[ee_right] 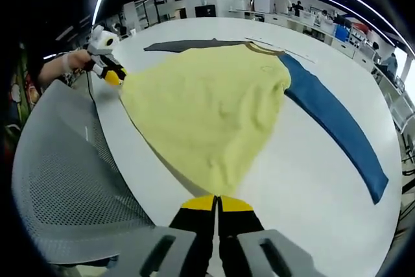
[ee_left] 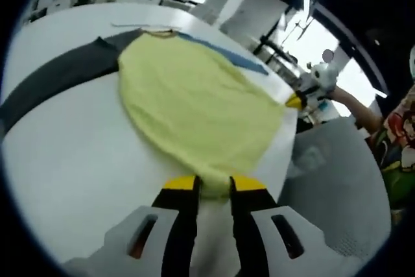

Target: Fold the garment on the visible template until the final outline fits inside the template.

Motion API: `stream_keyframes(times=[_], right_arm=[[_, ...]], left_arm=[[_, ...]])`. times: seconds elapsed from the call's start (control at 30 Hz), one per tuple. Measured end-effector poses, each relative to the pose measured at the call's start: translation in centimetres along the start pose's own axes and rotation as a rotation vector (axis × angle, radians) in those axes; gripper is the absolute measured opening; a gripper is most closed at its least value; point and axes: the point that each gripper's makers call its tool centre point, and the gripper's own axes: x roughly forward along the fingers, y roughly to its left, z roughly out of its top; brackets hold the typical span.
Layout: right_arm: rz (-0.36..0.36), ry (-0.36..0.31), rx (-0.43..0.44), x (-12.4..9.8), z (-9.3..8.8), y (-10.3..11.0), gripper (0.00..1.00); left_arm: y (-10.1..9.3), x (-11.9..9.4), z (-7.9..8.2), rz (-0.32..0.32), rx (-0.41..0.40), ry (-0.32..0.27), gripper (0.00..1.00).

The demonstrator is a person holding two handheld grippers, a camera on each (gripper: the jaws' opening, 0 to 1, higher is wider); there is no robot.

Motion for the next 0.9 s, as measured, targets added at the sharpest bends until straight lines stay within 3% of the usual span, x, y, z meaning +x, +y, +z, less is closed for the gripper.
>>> stream_keyframes(times=[0.1, 0.37, 0.63, 0.9], right_arm=[[-0.001, -0.001, -0.001, 0.0, 0.1, 0.0, 0.00], [0.003, 0.007, -0.011, -0.1, -0.2, 0.1, 0.00], [0.010, 0.022, -0.008, 0.0, -0.8, 0.6, 0.00], [0.006, 0.027, 0.000, 0.1, -1.1, 0.3, 0.00]], left_arm=[[0.6, -0.3, 0.2, 0.006, -0.050, -0.020, 0.03], [1.8, -0.2, -1.4, 0.050, -0.179, 0.019, 0.00], [1.2, 0.4, -2.6, 0.065, -0.208, 0.067, 0.00], [0.5, 0.4, -2.6, 0.060, -0.226, 0.064, 0.00]])
